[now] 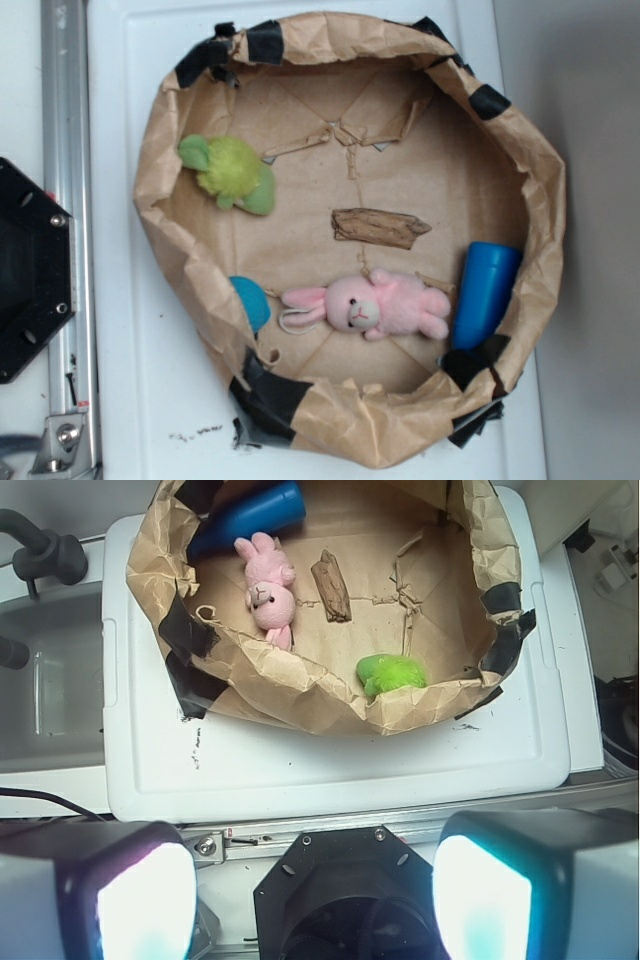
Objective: Grab the wood chip.
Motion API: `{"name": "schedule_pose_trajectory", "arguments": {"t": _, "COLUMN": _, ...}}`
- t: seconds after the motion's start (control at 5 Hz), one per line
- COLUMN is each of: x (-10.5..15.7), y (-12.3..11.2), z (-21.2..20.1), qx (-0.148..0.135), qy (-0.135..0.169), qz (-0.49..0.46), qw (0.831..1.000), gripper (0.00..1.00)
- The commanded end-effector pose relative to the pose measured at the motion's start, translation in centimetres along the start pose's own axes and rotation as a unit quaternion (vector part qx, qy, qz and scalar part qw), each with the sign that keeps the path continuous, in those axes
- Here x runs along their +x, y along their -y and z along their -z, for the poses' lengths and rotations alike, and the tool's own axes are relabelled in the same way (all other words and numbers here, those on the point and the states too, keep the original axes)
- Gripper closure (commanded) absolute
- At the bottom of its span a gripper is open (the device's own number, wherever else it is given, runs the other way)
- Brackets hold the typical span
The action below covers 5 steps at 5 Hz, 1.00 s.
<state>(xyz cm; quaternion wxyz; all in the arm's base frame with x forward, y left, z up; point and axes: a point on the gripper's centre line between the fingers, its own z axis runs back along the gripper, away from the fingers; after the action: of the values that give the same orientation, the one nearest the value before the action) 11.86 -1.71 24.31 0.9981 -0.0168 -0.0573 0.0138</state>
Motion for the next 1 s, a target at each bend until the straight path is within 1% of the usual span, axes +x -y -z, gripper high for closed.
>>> {"name": "schedule_pose_trajectory", "arguments": {"t": 0.0, "x": 0.0, "y": 0.0, "z": 0.0, "qx": 0.0, "qy": 0.0, "qz": 0.0, "qw": 1.0, "gripper": 0.0}}
{"name": "schedule_pose_trajectory", "arguments": {"t": 0.2, "x": 3.6, "y": -2.9, "z": 3.9, "qx": 0.122, "qy": 0.056, "qz": 0.009, "qw": 0.991, "gripper": 0.0}}
{"name": "schedule_pose_trajectory", "arguments": {"t": 0.4, "x": 8.3, "y": -3.4, "z": 7.0, "qx": 0.12, "qy": 0.039, "qz": 0.043, "qw": 0.991, "gripper": 0.0}}
{"name": "schedule_pose_trajectory", "arguments": {"t": 0.6, "x": 10.9, "y": -3.3, "z": 10.7, "qx": 0.1, "qy": 0.024, "qz": 0.059, "qw": 0.993, "gripper": 0.0}}
{"name": "schedule_pose_trajectory", "arguments": {"t": 0.8, "x": 12.1, "y": -3.0, "z": 14.5, "qx": 0.06, "qy": 0.03, "qz": 0.095, "qw": 0.993, "gripper": 0.0}}
